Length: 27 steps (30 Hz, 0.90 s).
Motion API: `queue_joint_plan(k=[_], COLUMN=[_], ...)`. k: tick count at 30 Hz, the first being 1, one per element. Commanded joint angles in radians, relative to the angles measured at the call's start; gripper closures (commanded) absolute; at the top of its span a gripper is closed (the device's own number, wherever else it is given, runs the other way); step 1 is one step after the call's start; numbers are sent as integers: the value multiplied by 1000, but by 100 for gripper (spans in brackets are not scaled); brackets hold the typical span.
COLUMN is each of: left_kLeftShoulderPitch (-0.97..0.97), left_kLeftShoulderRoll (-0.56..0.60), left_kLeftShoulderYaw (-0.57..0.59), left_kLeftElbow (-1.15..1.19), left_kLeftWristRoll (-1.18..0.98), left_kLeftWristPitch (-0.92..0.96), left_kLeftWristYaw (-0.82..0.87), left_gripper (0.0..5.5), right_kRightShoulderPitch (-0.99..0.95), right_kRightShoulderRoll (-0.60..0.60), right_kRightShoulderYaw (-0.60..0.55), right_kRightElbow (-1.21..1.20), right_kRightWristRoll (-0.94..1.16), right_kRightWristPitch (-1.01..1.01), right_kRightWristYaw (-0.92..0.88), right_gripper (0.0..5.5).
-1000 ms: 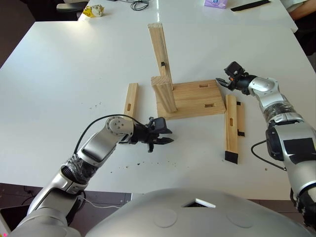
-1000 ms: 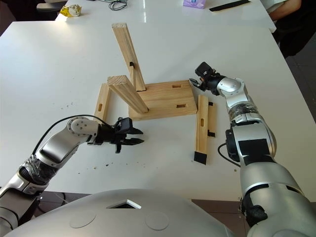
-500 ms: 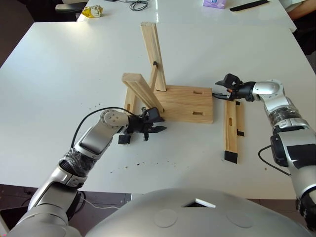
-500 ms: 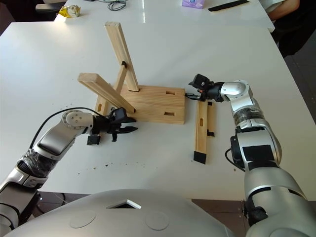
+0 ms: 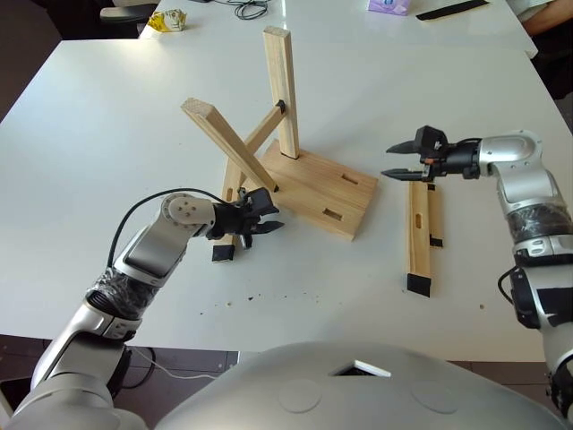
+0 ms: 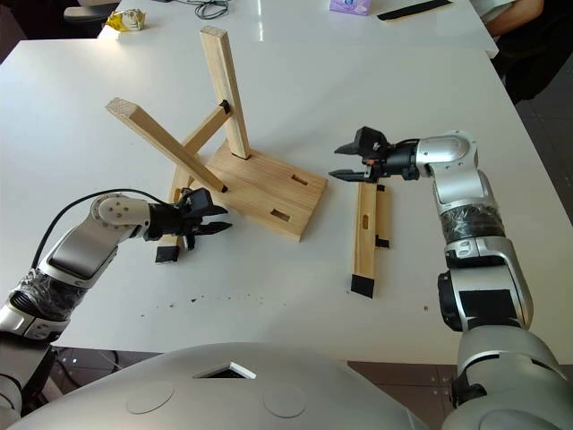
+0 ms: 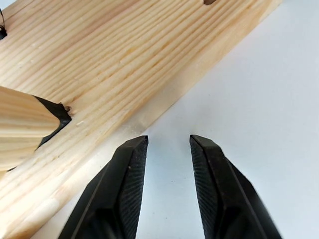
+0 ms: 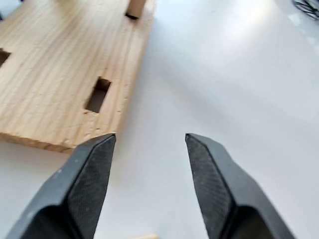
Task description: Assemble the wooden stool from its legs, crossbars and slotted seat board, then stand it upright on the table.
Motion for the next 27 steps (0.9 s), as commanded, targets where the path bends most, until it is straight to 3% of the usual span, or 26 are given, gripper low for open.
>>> queue_joint_plan(k=[1, 8, 14, 21, 27], left_kLeftShoulderPitch=[17, -14, -64, -82, -80], left_kLeftShoulderRoll=[19, 0, -31, -78, -109], left_kLeftShoulderYaw=[-12, -27, -40, -11, -17], left_kLeftElbow=[18, 49, 98, 166, 170], left_kLeftWristRoll=[39, 76, 116, 131, 129], left_kLeftWristPitch=[20, 27, 44, 38, 17], left_kLeftWristYaw=[-1, 23, 53, 116, 116], left_gripper=[393, 393, 393, 393, 393], right_kRightShoulderPitch=[-73, -69, 14, 214, 409], right_kRightShoulderRoll=[48, 180, 185, 163, 153], right_kRightShoulderYaw=[-9, 41, 45, 52, 72], right_kRightElbow=[111, 308, 327, -92, -533], right_kRightWristRoll=[-25, -93, -92, 25, 100], right_kRightWristPitch=[-56, -204, -268, -119, 101], right_kRightWristYaw=[-110, -274, -265, -124, -123], right_gripper=[291, 291, 291, 291, 291])
